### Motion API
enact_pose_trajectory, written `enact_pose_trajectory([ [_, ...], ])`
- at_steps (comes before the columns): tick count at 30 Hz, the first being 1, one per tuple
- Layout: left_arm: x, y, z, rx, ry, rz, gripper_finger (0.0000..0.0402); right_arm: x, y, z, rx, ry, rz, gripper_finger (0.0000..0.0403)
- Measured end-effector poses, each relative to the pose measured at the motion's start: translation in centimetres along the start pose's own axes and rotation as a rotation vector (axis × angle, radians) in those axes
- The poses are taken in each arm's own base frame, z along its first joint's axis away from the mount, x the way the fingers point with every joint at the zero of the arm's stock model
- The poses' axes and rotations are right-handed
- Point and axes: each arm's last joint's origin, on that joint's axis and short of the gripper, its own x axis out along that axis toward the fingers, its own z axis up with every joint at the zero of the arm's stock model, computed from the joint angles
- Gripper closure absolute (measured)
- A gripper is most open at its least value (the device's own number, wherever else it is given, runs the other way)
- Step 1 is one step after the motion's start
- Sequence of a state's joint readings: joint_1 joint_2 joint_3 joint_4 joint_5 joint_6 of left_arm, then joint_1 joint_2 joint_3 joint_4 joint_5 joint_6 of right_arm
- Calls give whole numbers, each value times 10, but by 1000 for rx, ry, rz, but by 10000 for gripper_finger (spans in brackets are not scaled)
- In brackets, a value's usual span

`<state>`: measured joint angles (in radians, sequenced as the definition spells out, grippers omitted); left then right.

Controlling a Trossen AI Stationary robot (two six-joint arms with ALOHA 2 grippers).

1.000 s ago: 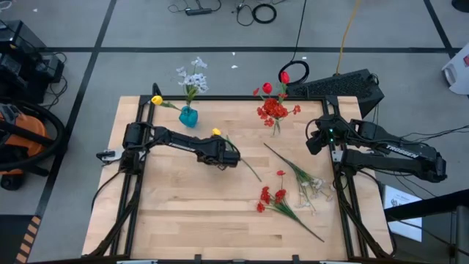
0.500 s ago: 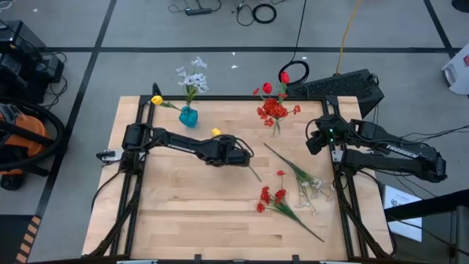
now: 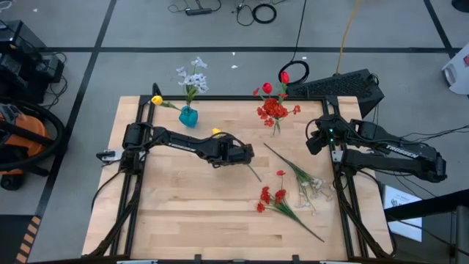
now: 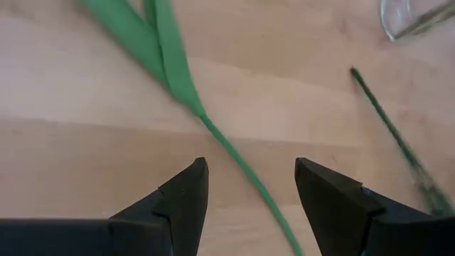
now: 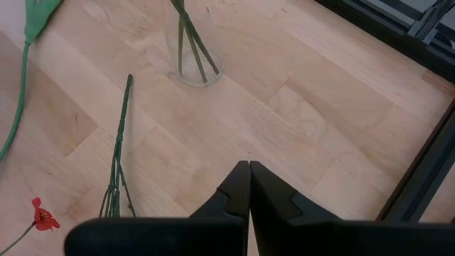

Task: Sort flowers into vase by color
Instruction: Put the yellow flower into the blue vase

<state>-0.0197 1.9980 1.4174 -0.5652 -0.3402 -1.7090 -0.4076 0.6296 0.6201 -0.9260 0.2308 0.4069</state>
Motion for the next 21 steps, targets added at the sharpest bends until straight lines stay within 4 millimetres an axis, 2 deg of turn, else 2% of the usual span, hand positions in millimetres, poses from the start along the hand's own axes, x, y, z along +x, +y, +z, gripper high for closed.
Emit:
enact_pose_trajectory([
  [6,5,-2,15,-154,42,18,187,0,0,0,0,0,0,403],
  [12,9,1,25,-188,64,59,187,0,0,0,-4,0,0,403],
  [21,31,9,39,-220,82,154,187,0,0,0,-3,0,-1,403],
])
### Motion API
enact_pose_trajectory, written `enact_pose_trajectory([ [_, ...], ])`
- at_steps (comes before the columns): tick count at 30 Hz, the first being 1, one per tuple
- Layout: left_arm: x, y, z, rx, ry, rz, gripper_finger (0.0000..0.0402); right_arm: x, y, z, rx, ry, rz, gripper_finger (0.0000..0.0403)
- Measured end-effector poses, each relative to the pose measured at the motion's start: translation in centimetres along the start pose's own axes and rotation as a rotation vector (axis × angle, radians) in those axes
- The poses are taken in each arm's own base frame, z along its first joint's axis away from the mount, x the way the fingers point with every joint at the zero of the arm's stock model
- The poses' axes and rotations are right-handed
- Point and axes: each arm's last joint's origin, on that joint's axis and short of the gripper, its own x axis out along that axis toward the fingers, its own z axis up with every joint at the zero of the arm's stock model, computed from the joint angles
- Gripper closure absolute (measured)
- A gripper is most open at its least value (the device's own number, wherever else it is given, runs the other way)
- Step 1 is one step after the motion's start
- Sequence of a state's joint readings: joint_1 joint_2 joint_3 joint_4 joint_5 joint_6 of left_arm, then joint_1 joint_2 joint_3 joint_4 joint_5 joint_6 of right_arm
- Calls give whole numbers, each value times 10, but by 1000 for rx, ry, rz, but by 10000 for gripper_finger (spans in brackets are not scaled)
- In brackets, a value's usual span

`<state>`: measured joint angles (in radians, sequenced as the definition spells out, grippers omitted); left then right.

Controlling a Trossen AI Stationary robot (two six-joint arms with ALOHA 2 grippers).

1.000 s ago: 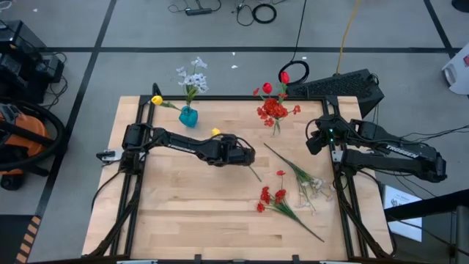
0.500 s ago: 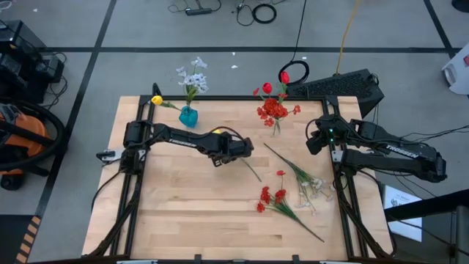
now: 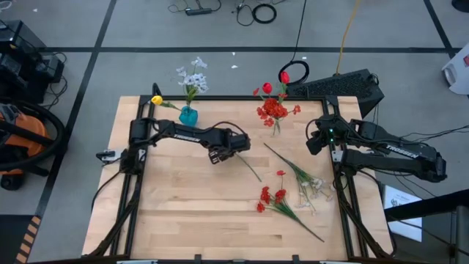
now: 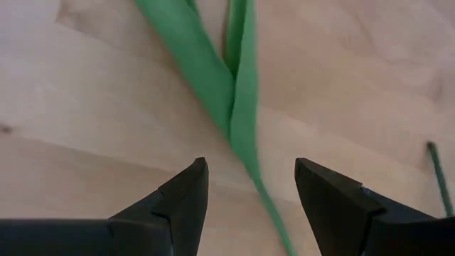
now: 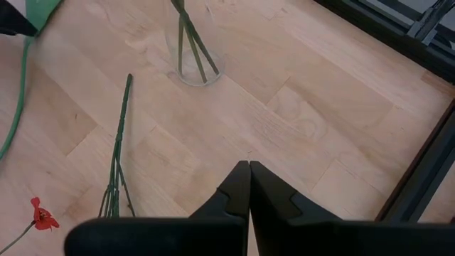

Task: Sort flowers into vase by color
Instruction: Put the yellow flower into the blue vase

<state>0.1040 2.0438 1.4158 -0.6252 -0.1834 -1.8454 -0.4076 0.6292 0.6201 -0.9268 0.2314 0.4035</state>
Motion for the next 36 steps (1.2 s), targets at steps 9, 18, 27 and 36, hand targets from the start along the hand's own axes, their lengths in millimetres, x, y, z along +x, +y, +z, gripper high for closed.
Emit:
enact_pose_trajectory([
  [9,11,2,16,6,88,98,187,0,0,0,1,0,-3,403],
  [18,9,20,25,187,228,325,187,0,0,0,0,0,-2,403],
  [27,6,30,20,596,305,365,187,0,0,0,0,2,0,403],
  [36,5,32,13,672,281,364,190,0,0,0,0,2,1,403],
])
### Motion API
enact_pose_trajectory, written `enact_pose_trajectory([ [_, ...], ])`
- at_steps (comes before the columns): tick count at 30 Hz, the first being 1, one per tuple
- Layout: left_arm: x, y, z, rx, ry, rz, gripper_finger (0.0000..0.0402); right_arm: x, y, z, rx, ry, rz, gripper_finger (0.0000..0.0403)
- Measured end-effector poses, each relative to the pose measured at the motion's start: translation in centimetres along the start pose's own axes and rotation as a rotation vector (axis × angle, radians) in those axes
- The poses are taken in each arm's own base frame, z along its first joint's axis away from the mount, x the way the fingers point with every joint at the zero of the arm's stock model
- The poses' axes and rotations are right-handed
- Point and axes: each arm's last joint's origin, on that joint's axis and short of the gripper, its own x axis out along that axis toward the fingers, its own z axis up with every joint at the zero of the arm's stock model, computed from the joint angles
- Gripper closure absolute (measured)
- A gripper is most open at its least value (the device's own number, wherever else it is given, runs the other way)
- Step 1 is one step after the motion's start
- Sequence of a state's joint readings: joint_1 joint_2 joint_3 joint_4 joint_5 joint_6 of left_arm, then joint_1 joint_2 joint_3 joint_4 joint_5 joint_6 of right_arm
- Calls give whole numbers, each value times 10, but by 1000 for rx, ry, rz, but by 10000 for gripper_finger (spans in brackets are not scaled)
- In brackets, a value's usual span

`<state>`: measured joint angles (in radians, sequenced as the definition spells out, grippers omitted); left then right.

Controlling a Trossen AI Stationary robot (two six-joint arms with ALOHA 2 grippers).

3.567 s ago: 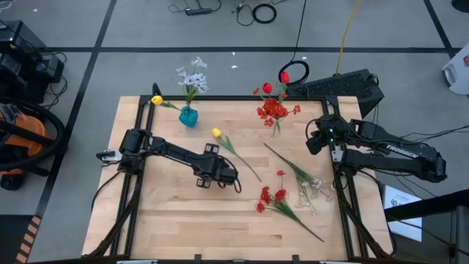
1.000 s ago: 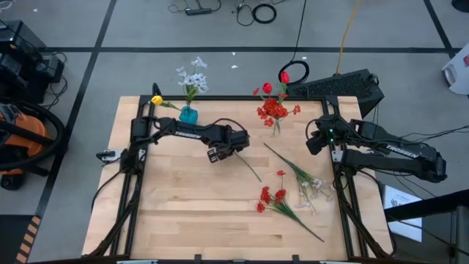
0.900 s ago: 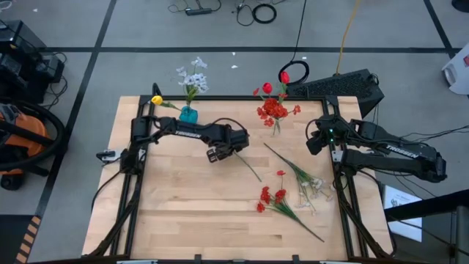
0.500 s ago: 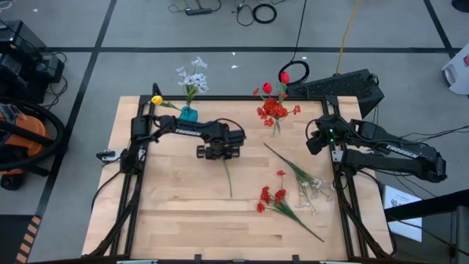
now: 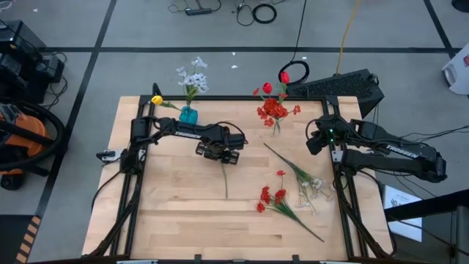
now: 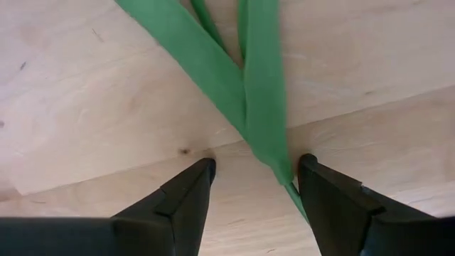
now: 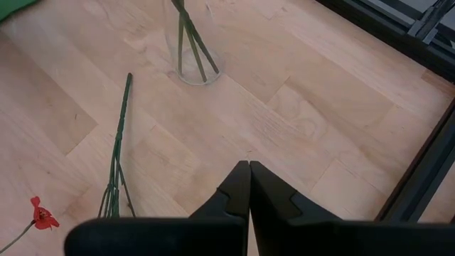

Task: Sort flowers into vase by color
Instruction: Put the yellow flower into the blue vase

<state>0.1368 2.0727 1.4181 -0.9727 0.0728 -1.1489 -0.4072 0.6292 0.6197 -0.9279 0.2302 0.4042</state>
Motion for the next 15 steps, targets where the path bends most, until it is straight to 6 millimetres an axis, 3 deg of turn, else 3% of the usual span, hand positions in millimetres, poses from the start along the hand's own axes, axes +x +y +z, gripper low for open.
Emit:
enact_pose_trajectory([
  [4,0,-1,-2,39,5,0,229,0,0,0,0,0,0,403],
  [12,1,-4,-7,171,2,-5,384,0,0,0,0,0,0,403],
  [15,1,-4,-8,272,1,-4,387,0,0,0,1,0,-1,403],
])
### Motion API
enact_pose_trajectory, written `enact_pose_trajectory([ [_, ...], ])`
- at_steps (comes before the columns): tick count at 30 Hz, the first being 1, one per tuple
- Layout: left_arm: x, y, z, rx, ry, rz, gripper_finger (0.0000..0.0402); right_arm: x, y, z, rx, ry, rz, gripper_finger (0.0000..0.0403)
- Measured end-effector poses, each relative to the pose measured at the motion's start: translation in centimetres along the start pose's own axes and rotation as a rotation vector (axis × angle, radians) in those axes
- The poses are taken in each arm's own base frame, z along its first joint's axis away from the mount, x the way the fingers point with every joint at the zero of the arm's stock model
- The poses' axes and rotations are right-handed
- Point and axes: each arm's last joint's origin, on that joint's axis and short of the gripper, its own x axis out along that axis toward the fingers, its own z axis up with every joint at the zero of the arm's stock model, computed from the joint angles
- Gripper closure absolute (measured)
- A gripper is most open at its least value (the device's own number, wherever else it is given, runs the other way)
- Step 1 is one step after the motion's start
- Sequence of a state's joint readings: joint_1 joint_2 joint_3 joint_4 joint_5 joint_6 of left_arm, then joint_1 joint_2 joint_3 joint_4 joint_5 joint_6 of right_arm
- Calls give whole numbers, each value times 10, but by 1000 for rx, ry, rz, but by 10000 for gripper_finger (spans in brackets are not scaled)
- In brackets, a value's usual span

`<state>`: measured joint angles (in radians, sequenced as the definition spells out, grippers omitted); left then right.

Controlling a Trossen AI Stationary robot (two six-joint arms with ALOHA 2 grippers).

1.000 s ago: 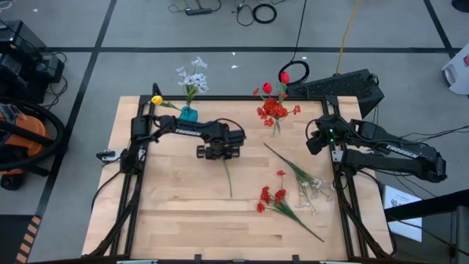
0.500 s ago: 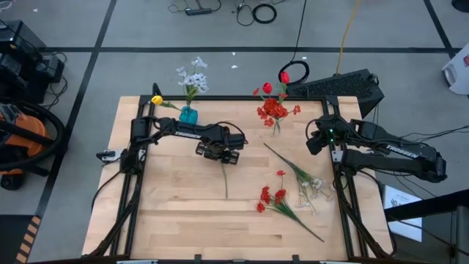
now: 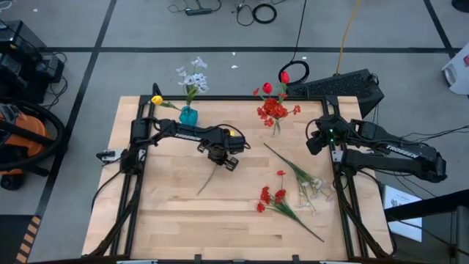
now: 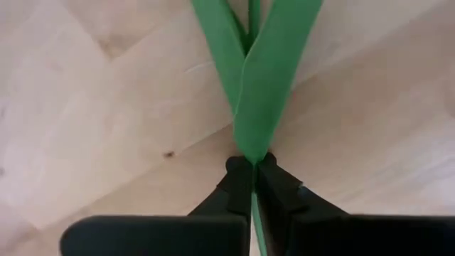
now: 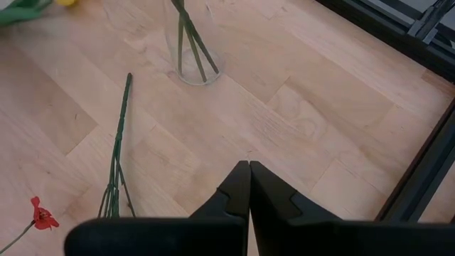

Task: Sort flowers into vase by color
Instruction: Put the yellow flower into the blue vase

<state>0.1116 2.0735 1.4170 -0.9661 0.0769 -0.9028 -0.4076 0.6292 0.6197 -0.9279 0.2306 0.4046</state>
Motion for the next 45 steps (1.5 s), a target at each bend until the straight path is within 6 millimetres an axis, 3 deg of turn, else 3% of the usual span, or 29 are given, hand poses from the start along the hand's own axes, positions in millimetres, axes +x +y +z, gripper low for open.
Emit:
enact_pose_trajectory([
  [11,1,-9,7,393,-159,-14,397,0,0,0,2,0,0,403],
  [19,-5,-24,25,502,-373,-122,399,0,0,0,3,-4,-3,403],
  [22,-15,-36,37,542,-499,-276,399,0,0,0,3,-4,-4,403],
  [27,-49,-38,35,598,-614,-379,400,0,0,0,3,-4,-3,403],
  [31,-69,-21,22,606,-678,-334,400,0,0,0,3,-4,-3,403],
  [37,-79,33,-19,537,-745,-311,400,0,0,0,3,-4,-3,403],
  [42,-91,69,-53,473,-954,-469,400,0,0,0,4,-4,-3,403],
  [45,-98,92,-70,463,-1093,-473,400,0,0,0,3,-4,-3,403],
])
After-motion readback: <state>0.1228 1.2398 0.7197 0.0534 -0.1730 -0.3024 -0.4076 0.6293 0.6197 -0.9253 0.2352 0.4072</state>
